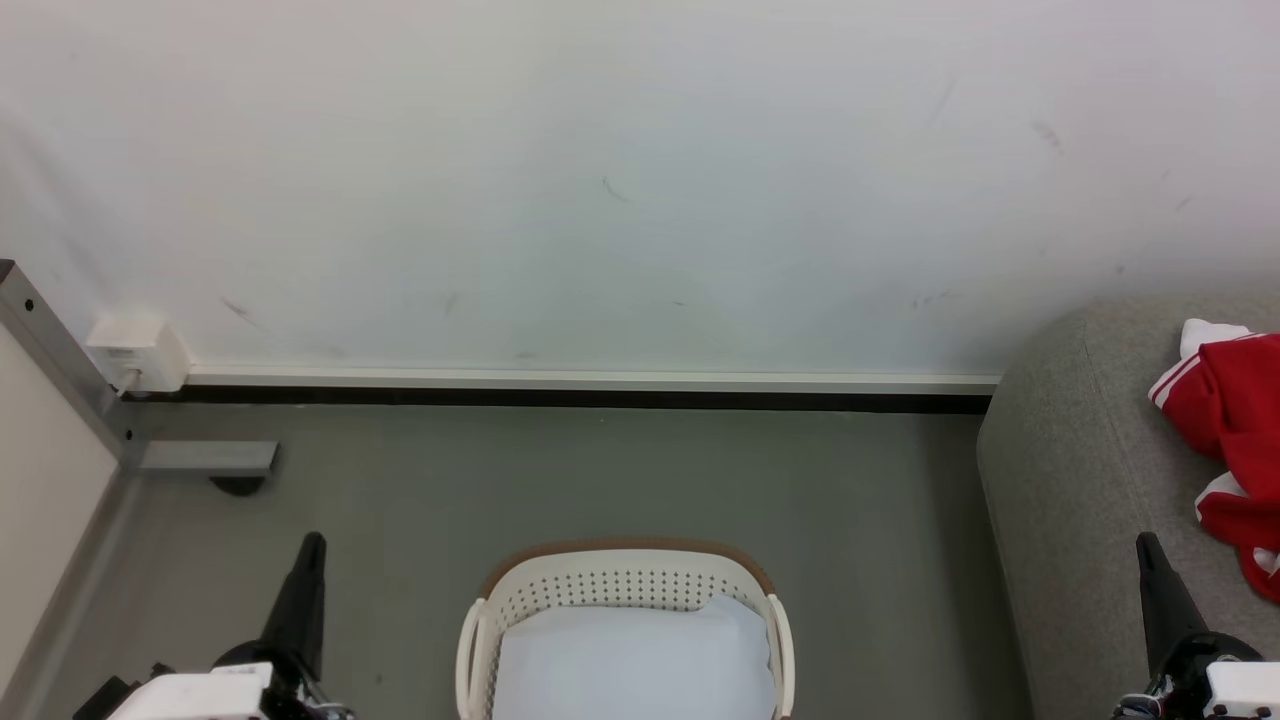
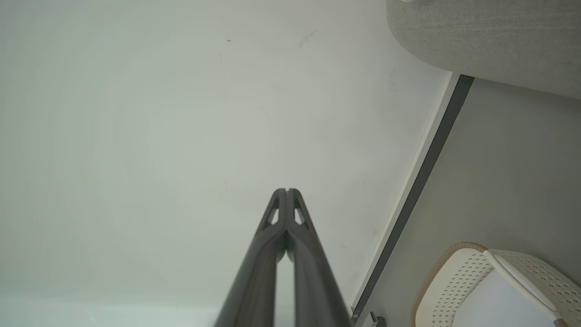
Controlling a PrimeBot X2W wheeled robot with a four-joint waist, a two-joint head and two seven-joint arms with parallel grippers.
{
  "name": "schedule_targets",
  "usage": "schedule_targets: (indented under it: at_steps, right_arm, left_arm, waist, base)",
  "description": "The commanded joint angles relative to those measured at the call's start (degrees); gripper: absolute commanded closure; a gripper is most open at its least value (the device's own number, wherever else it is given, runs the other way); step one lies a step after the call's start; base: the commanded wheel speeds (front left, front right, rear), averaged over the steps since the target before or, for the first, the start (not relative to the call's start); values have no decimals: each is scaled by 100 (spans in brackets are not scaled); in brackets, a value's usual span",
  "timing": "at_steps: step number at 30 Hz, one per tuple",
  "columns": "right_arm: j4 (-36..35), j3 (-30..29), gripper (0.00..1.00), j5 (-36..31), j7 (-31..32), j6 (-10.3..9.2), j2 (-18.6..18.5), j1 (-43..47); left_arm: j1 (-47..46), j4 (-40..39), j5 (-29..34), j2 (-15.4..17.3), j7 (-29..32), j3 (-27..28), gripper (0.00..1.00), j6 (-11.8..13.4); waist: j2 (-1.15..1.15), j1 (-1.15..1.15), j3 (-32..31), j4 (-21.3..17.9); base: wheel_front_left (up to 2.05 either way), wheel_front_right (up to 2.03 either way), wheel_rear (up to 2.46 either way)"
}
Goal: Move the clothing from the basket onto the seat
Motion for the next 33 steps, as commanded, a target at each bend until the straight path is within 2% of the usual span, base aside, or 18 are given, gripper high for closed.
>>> schedule_targets:
  at_steps: [1, 33]
  right_arm:
    - [-31, -20, 100, 12, 12, -13, 0, -72]
    - [-31, -20, 100, 12, 12, -13, 0, -72]
  left_arm:
    - [-39, -22, -82, 41, 16, 8, 100, -27]
    - [-40, -22, -82, 41, 16, 8, 100, -28]
  waist:
    - [0, 0, 0, 0]
    - [0, 0, 0, 0]
  base:
    - [0, 0, 0]
    - [0, 0, 0]
